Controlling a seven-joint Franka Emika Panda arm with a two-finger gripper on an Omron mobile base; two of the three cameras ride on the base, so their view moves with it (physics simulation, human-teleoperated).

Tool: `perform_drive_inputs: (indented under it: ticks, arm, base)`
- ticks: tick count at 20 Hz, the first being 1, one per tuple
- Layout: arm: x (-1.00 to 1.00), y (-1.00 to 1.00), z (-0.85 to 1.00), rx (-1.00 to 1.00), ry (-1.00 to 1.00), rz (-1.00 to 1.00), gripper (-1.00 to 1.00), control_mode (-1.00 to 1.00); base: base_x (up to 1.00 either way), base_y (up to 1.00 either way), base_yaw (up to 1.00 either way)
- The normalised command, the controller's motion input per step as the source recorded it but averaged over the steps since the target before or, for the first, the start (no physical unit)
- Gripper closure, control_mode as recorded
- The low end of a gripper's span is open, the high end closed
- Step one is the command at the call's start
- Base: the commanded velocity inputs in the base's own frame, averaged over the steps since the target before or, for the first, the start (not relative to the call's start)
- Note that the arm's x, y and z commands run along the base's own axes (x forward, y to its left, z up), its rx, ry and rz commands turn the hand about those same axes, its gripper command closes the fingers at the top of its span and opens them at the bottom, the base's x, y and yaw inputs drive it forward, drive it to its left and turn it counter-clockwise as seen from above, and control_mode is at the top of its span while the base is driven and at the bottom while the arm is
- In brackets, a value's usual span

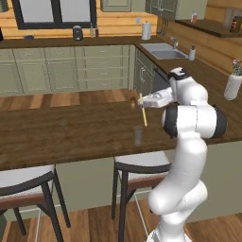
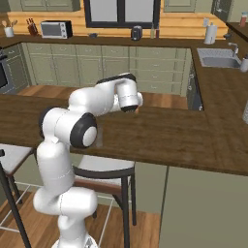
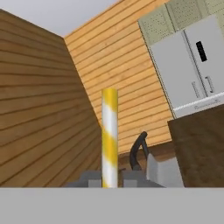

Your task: Take a straw from the drawer in front and place it inside the glass cup on the dining counter.

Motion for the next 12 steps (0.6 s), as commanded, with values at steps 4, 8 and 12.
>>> perform_drive_inputs:
  ticks: [4,8,12]
  arm:
    - [0.03,0.0,-0.25,0.0,-0.07,0.11,1.0,-1.0]
    - [0.0,0.0,-0.18,0.05,-0.07,0.12,1.0,-1.0]
    - [0.07,0.0,-0.12,0.11,-0.09,0.12,1.0,-1.0]
  base:
    - [0.0,0.0,0.0]
    - [0.0,0.0,0.0]
    - [0.0,0.0,0.0]
